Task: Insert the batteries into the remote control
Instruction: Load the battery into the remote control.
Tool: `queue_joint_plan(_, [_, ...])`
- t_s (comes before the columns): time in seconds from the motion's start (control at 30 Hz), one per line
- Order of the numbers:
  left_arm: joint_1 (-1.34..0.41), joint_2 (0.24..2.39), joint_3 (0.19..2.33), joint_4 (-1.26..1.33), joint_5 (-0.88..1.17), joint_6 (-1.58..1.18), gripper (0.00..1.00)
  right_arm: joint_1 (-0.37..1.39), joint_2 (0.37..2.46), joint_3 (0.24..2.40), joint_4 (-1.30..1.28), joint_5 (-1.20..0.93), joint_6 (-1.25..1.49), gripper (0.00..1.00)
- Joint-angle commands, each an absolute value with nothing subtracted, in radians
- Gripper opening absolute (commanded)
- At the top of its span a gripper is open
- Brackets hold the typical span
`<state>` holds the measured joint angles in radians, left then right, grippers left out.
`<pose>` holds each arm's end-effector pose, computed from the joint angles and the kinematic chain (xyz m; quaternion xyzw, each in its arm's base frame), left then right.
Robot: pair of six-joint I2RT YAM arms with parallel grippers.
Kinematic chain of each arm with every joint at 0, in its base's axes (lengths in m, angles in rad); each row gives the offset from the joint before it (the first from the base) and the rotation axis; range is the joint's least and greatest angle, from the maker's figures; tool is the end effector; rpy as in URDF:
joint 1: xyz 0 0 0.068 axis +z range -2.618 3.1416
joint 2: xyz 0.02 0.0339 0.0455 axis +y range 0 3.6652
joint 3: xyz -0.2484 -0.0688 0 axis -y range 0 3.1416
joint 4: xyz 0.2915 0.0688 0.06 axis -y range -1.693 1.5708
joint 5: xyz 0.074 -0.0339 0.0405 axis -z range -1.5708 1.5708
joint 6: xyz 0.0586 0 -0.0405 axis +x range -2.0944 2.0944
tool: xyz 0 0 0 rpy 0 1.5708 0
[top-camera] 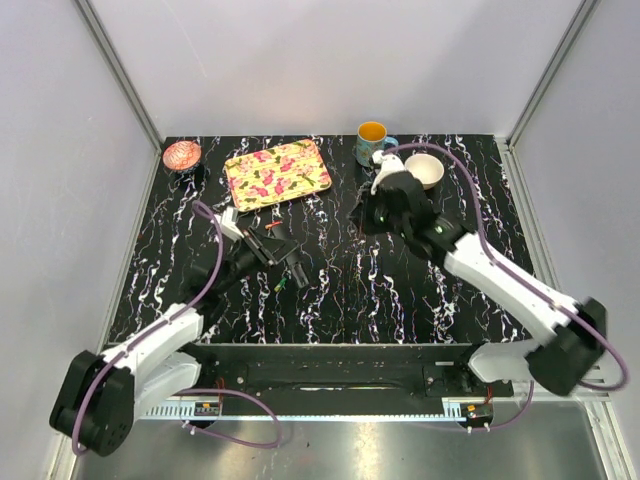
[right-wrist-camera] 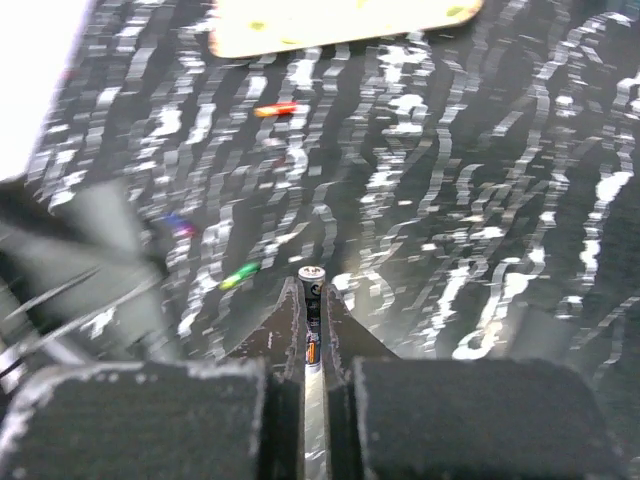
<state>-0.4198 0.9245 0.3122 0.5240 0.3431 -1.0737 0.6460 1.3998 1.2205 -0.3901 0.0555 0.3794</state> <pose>0.2405 -0.1289 0.1820 -0.1243 0.7253 -0.5443 0.4027 0.3109 0.2303 0.2939 -0.1033 0.8709 0.2142 0.4301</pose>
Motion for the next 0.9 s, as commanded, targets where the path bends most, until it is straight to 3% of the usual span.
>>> queue_joint_plan(0.0, [-0.439, 1.014, 0.397, 0.739, 0.33, -1.163, 0.0, 0.805, 1.231, 1.143, -0.402, 0.139, 0.477, 0.0])
queue_joint_plan(0.27, [-0.503, 1.213, 0.393, 1.005, 0.272, -1.342, 0.0, 0.972, 1.213, 1.143, -0.443, 0.219, 0.492, 0.0])
queue_joint_plan(0.57, [-0.538, 1.396, 0.376, 1.331, 0.259, -1.479, 0.0, 1.012, 1.253, 1.147, -0.407, 0.268, 0.474, 0.0])
queue_joint_plan(0.87, [-0.569, 1.466, 0.391, 1.39, 0.258, -1.499, 0.0, 1.022, 1.268, 1.15, -0.353, 0.287, 0.472, 0.0])
